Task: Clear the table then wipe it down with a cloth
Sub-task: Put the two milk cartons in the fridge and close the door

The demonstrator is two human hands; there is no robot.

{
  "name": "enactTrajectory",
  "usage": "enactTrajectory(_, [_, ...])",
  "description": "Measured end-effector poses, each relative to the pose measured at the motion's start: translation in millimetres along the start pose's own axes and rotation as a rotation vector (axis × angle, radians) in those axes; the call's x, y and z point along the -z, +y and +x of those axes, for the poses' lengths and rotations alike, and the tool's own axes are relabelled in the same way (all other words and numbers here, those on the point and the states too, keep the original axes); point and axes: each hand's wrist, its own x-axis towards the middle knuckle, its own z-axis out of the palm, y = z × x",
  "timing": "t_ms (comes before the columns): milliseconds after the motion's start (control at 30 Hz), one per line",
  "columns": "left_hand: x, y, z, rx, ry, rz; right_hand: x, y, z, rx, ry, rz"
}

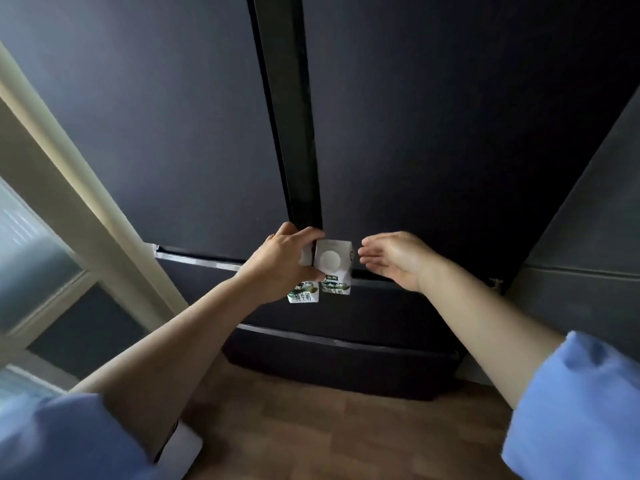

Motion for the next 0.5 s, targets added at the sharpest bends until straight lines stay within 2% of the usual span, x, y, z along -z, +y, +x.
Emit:
enactTrajectory(233, [-18.6,-54.4,45.5,-0.026,-0.109,-0.014,-26.5,38.7,95.5,-0.307,0.147,0.400])
enactTrajectory(400, [-24.0,-72.4,70.6,-0.075,-0.148,-0.019,-40.2,51.8,132.1,-0.419,0.234,0.629])
enactTrajectory(500, [-25.6,-79.8,77.9,-0.094,-0.159,-0.039,-45.4,59.8,146.1,-0.407,0.258,0.814])
